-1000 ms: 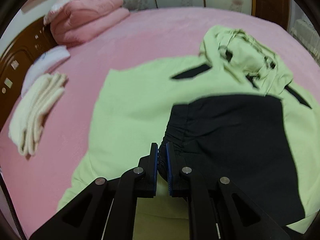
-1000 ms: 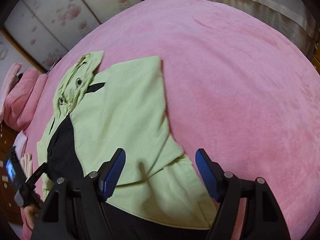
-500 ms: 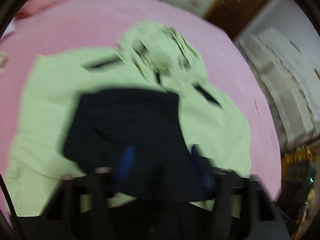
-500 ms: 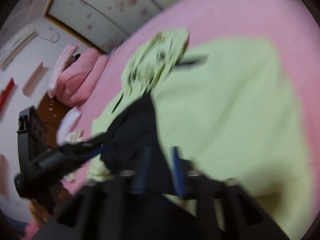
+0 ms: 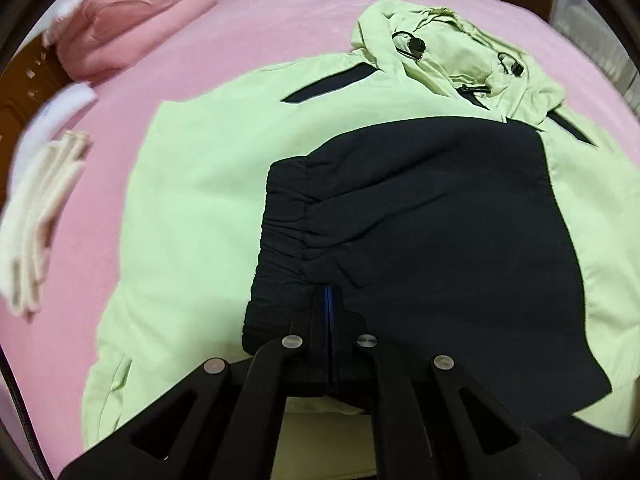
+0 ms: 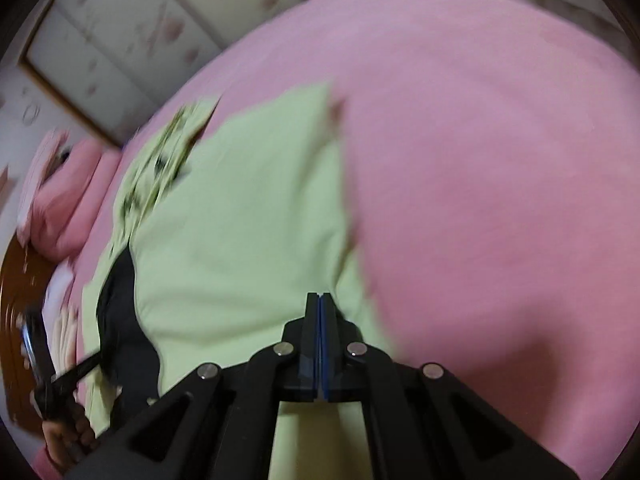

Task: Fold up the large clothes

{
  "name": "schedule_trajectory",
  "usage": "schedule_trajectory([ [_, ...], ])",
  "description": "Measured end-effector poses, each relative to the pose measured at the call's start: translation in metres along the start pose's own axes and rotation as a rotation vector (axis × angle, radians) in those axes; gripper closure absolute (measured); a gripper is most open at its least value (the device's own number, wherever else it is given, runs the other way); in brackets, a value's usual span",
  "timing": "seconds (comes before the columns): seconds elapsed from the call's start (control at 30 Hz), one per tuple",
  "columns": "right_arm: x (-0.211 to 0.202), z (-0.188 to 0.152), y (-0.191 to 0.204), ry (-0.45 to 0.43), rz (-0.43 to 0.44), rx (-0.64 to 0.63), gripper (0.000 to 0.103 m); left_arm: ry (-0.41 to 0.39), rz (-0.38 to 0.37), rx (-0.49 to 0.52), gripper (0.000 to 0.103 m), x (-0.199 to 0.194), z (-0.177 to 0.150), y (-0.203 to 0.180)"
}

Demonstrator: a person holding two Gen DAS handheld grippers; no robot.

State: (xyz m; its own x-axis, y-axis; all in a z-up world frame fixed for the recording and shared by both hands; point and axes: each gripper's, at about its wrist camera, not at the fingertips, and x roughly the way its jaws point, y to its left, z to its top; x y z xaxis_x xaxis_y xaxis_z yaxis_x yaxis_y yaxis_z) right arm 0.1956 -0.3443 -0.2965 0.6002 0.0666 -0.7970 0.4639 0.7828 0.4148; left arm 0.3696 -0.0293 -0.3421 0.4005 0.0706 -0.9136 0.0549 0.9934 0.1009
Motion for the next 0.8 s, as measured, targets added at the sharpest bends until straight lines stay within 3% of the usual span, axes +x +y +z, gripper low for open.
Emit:
schedule_trajectory([
  [0.07,-0.013,0.003,0.000,-0.068,-0.151,-0.029,0.103,-0.001,0.007,0.005,0.102,0.001,0.001,-0.001],
  [0.1,-0.018,0.005,0.001,-0.087,-0.176,-0.034,0.103,-0.008,0.028,0.017,0.102,0.000,0.000,-0.003],
  [0.13,-0.026,0.007,0.002,-0.109,-0.146,-0.021,0.103,-0.028,0.042,0.015,0.102,-0.005,0.000,-0.006],
  [0.17,-0.035,0.009,0.004,-0.128,-0.065,0.002,0.103,-0.051,0.028,-0.001,0.102,-0.012,0.000,-0.007],
  [0.23,-0.039,0.007,0.019,-0.113,0.114,0.020,0.103,-0.099,-0.091,-0.044,0.101,-0.031,-0.002,-0.011],
  [0.33,-0.016,-0.003,0.051,0.045,0.342,0.014,0.103,-0.049,-0.349,-0.053,0.100,-0.046,-0.006,-0.035],
  [0.43,0.032,-0.020,0.088,0.208,0.482,0.013,0.103,0.012,-0.482,-0.093,0.100,-0.035,-0.005,-0.061],
  [0.47,0.048,-0.021,0.098,0.233,0.493,0.010,0.103,0.020,-0.509,-0.115,0.100,-0.028,-0.001,-0.070],
  [0.63,0.110,0.009,0.126,0.274,0.481,-0.029,0.103,-0.032,-0.511,-0.178,0.100,0.003,0.024,-0.090],
  [0.77,0.128,0.047,0.137,0.234,0.391,-0.233,0.103,-0.117,-0.384,-0.126,0.101,0.026,0.053,-0.084],
  [0.8,0.125,0.058,0.129,0.214,0.364,-0.243,0.103,-0.129,-0.384,-0.128,0.101,0.029,0.056,-0.078],
])
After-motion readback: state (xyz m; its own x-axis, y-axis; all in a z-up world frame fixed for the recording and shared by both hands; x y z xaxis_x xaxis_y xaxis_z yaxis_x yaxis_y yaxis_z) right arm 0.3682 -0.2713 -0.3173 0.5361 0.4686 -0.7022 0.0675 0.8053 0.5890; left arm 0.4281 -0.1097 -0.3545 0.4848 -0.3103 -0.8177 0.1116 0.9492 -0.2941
